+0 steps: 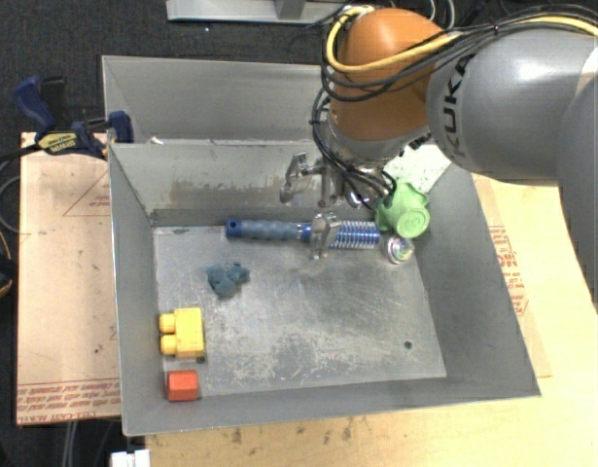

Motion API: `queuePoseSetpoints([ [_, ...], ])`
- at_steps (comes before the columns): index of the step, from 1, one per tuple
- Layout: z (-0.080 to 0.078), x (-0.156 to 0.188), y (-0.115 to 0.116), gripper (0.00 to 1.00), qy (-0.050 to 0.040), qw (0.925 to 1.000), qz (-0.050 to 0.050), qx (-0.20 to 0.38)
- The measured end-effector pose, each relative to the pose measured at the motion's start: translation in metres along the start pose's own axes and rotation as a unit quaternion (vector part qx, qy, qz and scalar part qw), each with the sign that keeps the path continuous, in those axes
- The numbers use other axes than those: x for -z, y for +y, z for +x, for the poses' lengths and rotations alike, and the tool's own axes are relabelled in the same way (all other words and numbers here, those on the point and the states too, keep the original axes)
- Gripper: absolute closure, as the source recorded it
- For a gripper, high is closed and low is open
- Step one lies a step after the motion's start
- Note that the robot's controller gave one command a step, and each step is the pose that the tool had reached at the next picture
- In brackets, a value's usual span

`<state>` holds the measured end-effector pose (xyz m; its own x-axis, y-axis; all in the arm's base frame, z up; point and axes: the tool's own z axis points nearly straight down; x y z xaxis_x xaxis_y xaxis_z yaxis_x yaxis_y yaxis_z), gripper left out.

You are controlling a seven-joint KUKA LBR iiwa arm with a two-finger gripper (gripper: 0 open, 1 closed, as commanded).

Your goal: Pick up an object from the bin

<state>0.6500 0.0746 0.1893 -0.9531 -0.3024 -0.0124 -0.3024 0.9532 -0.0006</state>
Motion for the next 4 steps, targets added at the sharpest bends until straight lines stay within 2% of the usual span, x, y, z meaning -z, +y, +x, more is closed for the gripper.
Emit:
queuePoseSetpoints([
  [1, 0.018, -0.026, -0.018, 0.0, 0.0058, 0.9954, 0.0, -0.095],
  [2, 0.04, -0.083, -0.083, 0.0, -0.0031, 0.9843, -0.001, -0.176],
  [3, 0.023, -0.082, -0.105, 0.0, -0.0016, 0.9711, 0.0, -0.239],
  [4, 0.025, -0.084, -0.106, 1.0, 0.0012, 0.971, 0.001, -0.239],
])
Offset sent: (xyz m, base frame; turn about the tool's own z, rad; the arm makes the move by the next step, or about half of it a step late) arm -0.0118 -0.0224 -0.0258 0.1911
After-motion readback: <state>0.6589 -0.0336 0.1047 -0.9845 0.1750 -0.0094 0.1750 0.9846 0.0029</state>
